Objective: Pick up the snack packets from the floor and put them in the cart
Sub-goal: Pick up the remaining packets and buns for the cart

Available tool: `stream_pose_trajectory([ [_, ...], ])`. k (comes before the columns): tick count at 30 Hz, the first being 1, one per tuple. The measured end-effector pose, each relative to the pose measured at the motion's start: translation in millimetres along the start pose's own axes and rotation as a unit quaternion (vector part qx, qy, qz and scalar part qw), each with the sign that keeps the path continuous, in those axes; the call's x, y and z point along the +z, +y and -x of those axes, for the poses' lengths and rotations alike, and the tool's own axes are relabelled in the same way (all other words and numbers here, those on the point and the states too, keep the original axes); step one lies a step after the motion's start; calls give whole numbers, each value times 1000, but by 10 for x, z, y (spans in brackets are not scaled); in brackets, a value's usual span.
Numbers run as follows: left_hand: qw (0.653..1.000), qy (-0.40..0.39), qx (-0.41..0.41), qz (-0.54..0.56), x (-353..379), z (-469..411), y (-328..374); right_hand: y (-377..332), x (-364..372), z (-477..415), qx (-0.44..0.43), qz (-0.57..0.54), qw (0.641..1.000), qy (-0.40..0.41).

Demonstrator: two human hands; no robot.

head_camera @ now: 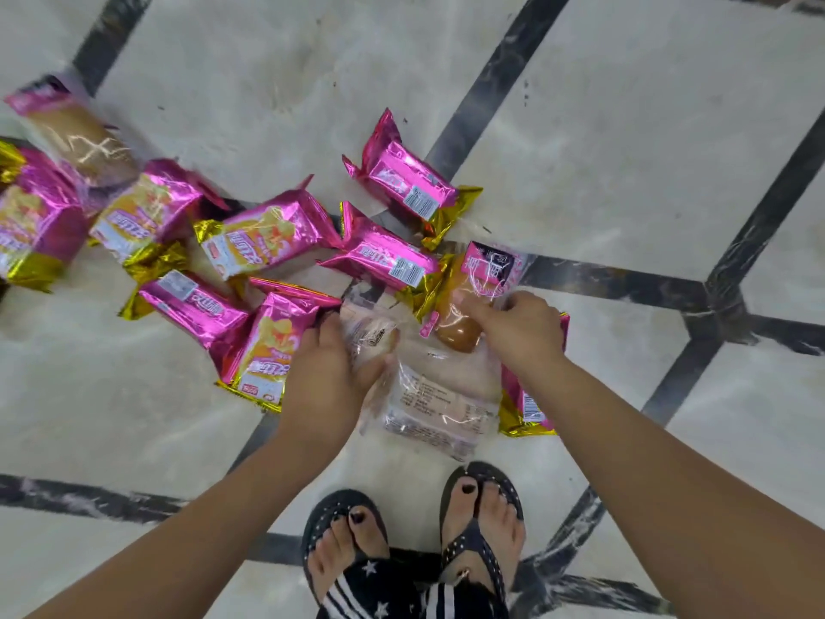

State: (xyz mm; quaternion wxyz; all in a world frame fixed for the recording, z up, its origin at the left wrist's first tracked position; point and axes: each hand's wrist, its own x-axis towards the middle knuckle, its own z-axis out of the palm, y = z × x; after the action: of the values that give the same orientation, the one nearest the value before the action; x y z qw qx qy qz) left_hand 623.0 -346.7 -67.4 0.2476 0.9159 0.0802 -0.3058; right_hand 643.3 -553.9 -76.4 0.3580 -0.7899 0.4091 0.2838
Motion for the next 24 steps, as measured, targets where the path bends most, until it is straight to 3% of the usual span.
stream_pose_trajectory([
  [8,997,-12,21,77,-1029,553,548,-241,-709,727,37,-110,993,-22],
  [20,987,-21,29,154,-3282,2273,2372,-1458,-2949,2880,29,-261,963,-66],
  [24,979,-18,6,201,-3896,3013,2963,-1640,-3692,3773,22,-307,951,-44],
])
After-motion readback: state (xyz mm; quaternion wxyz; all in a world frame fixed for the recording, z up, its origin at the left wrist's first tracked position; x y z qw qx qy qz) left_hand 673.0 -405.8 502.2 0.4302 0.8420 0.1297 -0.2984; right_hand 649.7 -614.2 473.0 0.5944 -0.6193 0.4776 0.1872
